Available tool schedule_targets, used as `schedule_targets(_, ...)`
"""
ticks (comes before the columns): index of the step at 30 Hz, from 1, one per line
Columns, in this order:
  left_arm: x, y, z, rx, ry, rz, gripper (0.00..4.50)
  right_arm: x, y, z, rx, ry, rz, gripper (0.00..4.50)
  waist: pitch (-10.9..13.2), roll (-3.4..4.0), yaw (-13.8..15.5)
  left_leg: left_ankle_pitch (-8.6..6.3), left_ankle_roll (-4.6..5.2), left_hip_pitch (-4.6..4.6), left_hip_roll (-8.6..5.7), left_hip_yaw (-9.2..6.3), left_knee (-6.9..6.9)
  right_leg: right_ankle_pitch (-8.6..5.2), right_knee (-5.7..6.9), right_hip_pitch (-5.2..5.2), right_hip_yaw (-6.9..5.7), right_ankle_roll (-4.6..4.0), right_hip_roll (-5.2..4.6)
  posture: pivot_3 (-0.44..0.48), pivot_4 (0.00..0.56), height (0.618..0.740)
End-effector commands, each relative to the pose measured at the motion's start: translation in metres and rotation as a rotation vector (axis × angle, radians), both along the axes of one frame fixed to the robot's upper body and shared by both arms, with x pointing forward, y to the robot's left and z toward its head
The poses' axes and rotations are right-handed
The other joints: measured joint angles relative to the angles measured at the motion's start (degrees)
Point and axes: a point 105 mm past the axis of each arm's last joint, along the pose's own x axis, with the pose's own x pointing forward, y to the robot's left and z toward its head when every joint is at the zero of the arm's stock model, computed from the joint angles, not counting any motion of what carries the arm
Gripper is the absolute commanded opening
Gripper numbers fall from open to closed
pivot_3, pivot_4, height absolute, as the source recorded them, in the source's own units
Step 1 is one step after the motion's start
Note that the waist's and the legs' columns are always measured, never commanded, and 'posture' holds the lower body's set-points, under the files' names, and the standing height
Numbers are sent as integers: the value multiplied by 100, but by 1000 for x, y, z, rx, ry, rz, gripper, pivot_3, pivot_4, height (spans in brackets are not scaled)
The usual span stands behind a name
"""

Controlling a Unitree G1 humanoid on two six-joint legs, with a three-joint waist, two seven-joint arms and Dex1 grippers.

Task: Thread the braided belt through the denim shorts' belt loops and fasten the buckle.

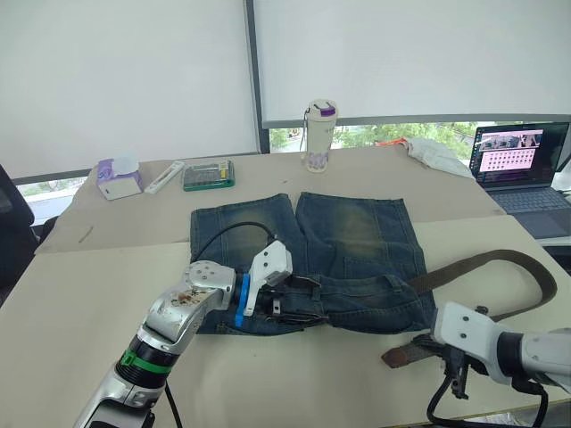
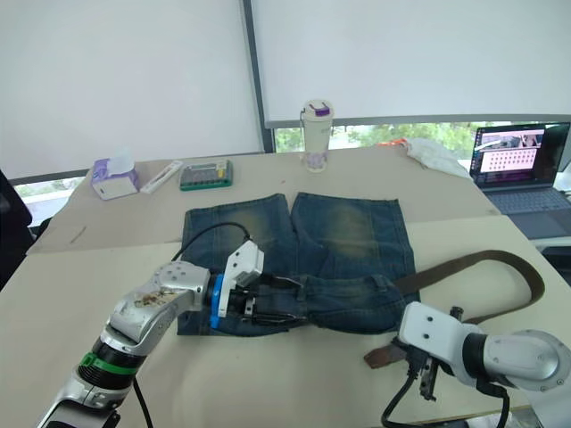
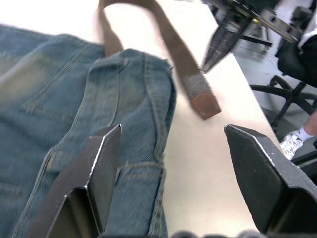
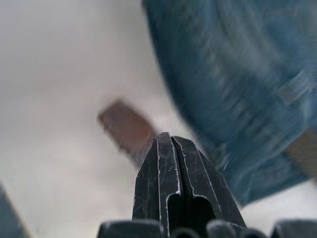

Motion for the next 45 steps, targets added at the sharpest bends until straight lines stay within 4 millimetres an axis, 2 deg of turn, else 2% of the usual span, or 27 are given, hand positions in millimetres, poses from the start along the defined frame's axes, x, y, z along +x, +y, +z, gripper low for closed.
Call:
schedule_targets(1,3,-1,16,-35,-35,-24,4478,-1,-7,5,-90,-21,32,0,0,-1,16,0,0,5,-1,0,0,0,0,-1,-1,0,-1,0,150,740)
schedule_targets(4,11,-1,17,-39,-66,0,4500,-9,-9,-7,-141,-20,56,881,0,-1,30,0,0,8,-1,0,1,0,-1,0,-3,0,0,0,150,740)
schedule_targets(7,5,-1,15,-24,-82,-41,4500,-8,-14,-17,-191,-48,51,1907,0,-1,-15,6,-11,5,-1,2,0,0,2,0,0,0,0,0,150,740)
schedule_targets(16,-24,19,10,51,21,-227,4500,11,-8,-26,-197,-103,38,1907,2,-1,-31,9,-17,9,3,3,-5,-1,2,-2,1,0,4,0,150,740)
schedule_targets(22,-30,21,13,45,65,-262,4500,12,-5,-26,-189,-82,48,90,3,-1,-22,-1,2,22,-1,0,-4,0,-1,-3,-2,-2,-1,0,150,740)
schedule_targets(27,-25,17,13,35,34,-229,4500,7,4,-17,-68,-57,4,40,3,-1,-20,-2,4,21,2,-1,-4,0,0,-2,-1,-2,2,0,150,740)
schedule_targets(31,-15,7,14,21,-36,-180,4500,1,24,5,134,-20,0,40,3,-1,-21,-3,6,17,2,-2,-4,1,-1,-1,0,-3,2,0,150,740)
schedule_targets(34,-9,-3,16,16,-63,-178,4500,-2,36,17,179,14,55,40,3,-1,-17,-7,13,14,2,-1,-4,2,0,-1,1,-5,3,0,150,740)
schedule_targets(39,0,-21,18,36,-93,-206,4500,7,54,30,191,17,151,40,3,-1,-21,-9,16,21,0,-2,-4,4,-3,-3,-4,-7,2,0,150,740)
schedule_targets(45,2,-31,17,72,-121,-266,2653,18,69,38,195,-2,214,0,2,0,-23,-1,2,15,1,-6,-4,4,-7,-7,-10,-7,1,0,150,740)
